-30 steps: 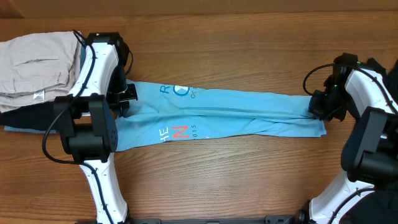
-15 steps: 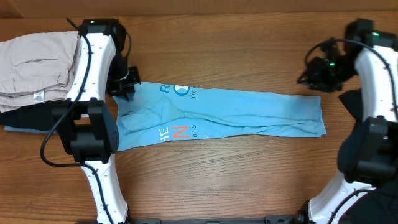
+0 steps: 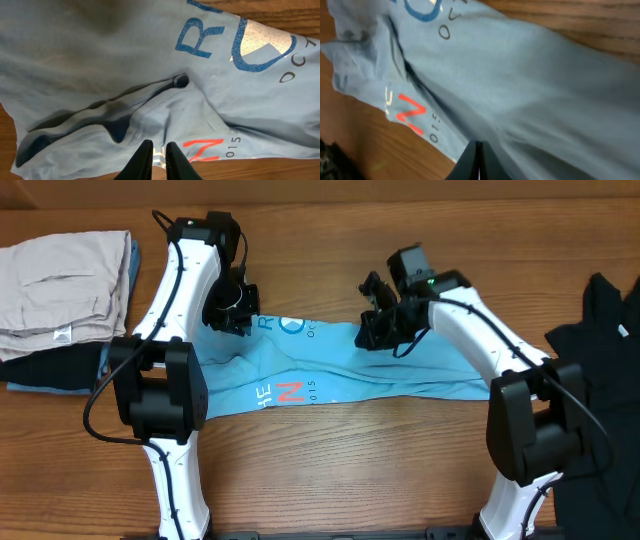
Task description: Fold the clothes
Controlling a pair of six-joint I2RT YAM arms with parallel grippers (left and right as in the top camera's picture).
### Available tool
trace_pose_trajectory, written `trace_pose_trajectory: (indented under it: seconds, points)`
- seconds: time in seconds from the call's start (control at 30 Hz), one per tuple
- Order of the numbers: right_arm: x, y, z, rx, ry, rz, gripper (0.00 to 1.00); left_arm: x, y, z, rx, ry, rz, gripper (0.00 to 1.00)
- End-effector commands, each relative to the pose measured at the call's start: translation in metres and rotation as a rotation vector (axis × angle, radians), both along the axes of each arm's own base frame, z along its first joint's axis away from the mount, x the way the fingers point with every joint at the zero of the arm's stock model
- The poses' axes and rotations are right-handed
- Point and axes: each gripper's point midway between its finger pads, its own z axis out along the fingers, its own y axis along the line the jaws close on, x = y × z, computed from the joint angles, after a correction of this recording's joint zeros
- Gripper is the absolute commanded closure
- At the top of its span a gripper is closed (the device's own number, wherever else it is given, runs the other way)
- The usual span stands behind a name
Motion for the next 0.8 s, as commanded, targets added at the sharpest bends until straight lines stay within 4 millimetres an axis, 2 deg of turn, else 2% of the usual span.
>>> trace_pose_trajectory:
  seconds: [0.0, 0.1, 0.23, 0.37, 0.53, 0.6, 0.67, 0.7, 0.77]
  points:
    - [-0.015, 0.003, -0.013, 0.007, 0.095, -0.109, 0.96, -0.001, 0.005, 0.004, 0.012, -0.012, -0.01, 0.87]
    - [-0.028, -0.001, -0.024, -0.01, 0.166, -0.158, 0.96, 0.0, 0.005, 0.004, 0.012, -0.018, -0.009, 0.87]
    - [-0.027, -0.007, -0.036, -0.04, 0.15, -0.177, 0.96, 0.003, 0.004, 0.004, 0.011, -0.027, -0.01, 0.87]
    - [-0.049, -0.015, -0.056, -0.067, 0.263, -0.275, 0.96, 0.004, 0.004, 0.004, 0.01, -0.036, -0.022, 0.87]
    - [-0.064, -0.019, -0.061, -0.085, 0.316, -0.27, 0.96, 0.004, 0.004, 0.004, 0.009, -0.035, -0.025, 0.87]
    - [-0.058, -0.019, -0.045, -0.029, 0.299, -0.218, 0.96, 0.004, 0.004, 0.004, 0.009, -0.035, -0.031, 0.87]
    - [-0.048, -0.031, -0.018, -0.009, 0.268, -0.188, 0.96, 0.004, 0.007, 0.003, 0.024, -0.035, -0.037, 0.88]
    - [-0.042, -0.046, 0.001, -0.018, 0.24, -0.189, 0.96, 0.004, 0.008, 0.003, 0.03, -0.036, -0.038, 0.88]
    - [-0.03, -0.091, 0.013, -0.107, 0.203, -0.29, 0.96, 0.004, 0.008, 0.003, 0.03, -0.036, -0.037, 0.88]
